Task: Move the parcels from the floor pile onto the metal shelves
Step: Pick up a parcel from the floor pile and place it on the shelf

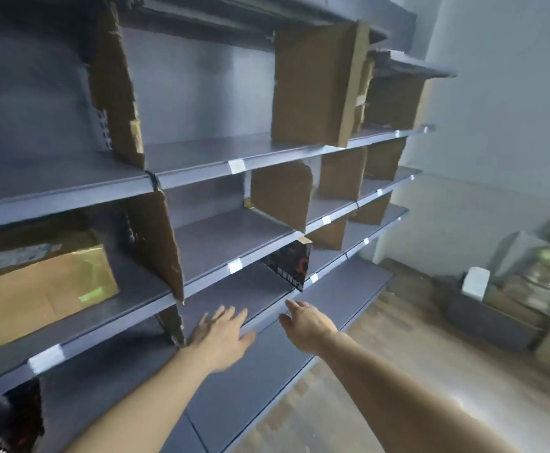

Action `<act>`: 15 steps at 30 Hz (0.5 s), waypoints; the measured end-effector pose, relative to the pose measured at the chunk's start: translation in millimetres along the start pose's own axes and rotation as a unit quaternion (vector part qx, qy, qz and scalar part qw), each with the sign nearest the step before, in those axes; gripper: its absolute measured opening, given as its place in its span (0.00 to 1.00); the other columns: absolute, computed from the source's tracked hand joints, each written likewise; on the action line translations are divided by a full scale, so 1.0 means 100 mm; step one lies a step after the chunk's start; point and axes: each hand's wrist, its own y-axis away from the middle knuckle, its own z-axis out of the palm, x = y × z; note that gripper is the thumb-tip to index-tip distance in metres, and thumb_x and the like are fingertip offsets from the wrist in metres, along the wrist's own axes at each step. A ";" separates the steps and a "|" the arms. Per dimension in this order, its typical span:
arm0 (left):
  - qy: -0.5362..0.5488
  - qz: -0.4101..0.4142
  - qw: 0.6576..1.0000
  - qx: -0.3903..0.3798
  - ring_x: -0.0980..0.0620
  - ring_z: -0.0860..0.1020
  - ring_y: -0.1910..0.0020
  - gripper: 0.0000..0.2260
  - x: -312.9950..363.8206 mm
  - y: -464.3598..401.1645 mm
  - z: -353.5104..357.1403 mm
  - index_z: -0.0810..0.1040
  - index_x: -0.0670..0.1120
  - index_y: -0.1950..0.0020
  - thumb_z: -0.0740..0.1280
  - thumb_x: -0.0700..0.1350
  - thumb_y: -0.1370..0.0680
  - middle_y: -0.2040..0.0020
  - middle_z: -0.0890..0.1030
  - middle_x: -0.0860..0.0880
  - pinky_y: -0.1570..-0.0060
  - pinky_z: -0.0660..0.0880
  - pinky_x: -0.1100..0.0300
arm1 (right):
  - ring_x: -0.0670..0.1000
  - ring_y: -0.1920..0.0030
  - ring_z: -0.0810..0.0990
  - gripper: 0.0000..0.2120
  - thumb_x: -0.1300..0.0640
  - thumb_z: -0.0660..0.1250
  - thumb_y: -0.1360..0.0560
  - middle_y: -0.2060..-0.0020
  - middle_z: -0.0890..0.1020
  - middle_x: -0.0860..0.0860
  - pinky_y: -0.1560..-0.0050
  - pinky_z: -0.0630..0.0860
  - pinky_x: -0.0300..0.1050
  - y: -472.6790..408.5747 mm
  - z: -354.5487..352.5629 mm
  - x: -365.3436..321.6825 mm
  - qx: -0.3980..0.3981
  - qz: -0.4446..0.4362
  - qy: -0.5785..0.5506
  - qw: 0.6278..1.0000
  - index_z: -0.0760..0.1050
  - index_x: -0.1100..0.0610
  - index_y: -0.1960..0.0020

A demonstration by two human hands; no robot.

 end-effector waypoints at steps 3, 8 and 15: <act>-0.010 0.062 0.998 -0.031 0.45 0.53 0.21 0.28 0.84 -0.47 0.08 0.54 0.51 0.20 0.50 0.61 0.18 0.20 0.56 0.47 0.24 0.51 0.47 | 0.57 0.29 0.67 0.24 0.44 0.53 0.18 0.29 0.70 0.54 0.32 0.67 0.49 0.11 -0.19 0.90 0.021 0.067 -0.004 0.998 0.64 0.54 0.26; 0.031 0.174 0.980 -0.090 0.50 0.68 0.29 0.23 2.32 -1.19 0.25 0.63 0.53 0.23 0.56 0.56 0.18 0.26 0.67 0.53 0.36 0.67 0.57 | 0.58 0.38 0.76 0.18 0.49 0.57 0.20 0.38 0.79 0.55 0.41 0.75 0.47 0.52 -0.51 2.61 0.039 0.177 -0.027 0.983 0.74 0.54 0.34; 0.022 0.255 0.961 -0.104 0.52 0.72 0.33 0.22 4.27 -2.19 0.46 0.66 0.55 0.25 0.58 0.56 0.19 0.30 0.70 0.55 0.36 0.69 0.57 | 0.58 0.47 0.80 0.13 0.53 0.57 0.21 0.49 0.82 0.55 0.52 0.77 0.45 1.03 -1.14 4.65 0.103 0.298 -0.007 0.949 0.78 0.56 0.45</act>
